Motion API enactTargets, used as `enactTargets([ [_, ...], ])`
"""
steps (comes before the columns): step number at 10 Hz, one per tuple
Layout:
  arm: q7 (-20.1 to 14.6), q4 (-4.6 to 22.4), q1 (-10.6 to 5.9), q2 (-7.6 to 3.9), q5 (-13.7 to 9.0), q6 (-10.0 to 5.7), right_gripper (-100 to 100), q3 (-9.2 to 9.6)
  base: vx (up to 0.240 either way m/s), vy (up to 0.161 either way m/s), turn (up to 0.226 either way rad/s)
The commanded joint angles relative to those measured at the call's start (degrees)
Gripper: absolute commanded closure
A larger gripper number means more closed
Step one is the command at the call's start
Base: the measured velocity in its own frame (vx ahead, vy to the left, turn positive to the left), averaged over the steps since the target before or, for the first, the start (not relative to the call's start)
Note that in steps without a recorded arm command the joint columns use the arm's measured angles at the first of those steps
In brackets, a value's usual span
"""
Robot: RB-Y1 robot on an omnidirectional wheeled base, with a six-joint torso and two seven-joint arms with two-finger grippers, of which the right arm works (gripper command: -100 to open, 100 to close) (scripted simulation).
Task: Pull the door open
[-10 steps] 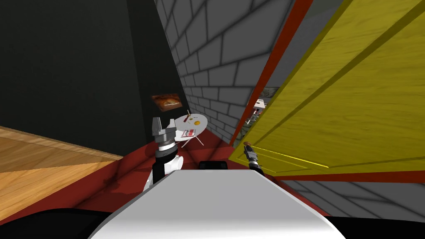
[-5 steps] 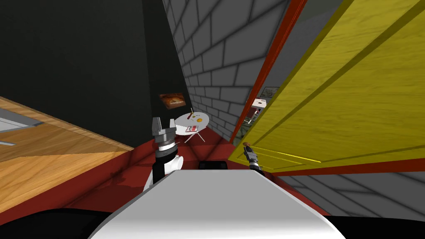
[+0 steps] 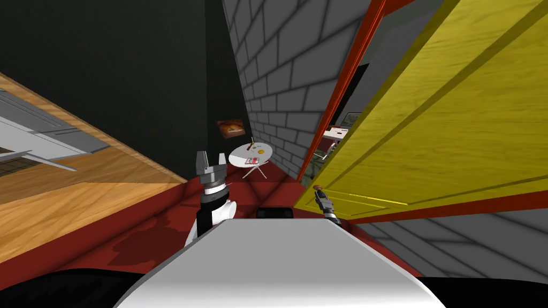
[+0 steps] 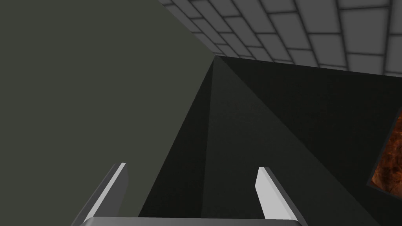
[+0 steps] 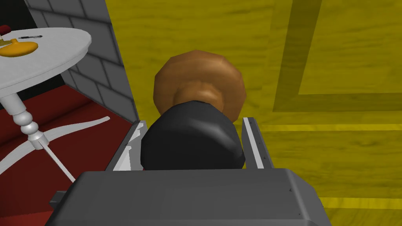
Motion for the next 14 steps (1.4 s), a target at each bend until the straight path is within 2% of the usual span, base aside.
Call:
enactTargets([
  [1,0.0,0.0,0.00,0.00,0.0,0.00,100,0.00,-0.093,-0.006,0.023],
  [2,-1.0,0.5,0.48,-0.57,0.5,-1.18,100,0.82,-0.135,-0.024,0.127],
  [3,-1.2,0.7,0.59,-0.73,0.6,-1.50,100,0.99,-0.205,-0.056,0.121],
  [9,-4.7,2.5,2.16,-3.27,2.3,-6.45,100,3.72,-0.221,-0.032,0.129],
  [10,-5.1,2.7,2.34,-3.56,2.5,-7.01,100,4.02,-0.202,-0.027,0.118],
  [11,-4.8,2.8,2.11,-3.34,2.4,-6.48,100,3.84,-0.085,-0.012,0.019],
  [14,-6.0,4.2,2.14,-4.01,3.0,-8.26,100,4.84,-0.184,-0.041,0.134],
])
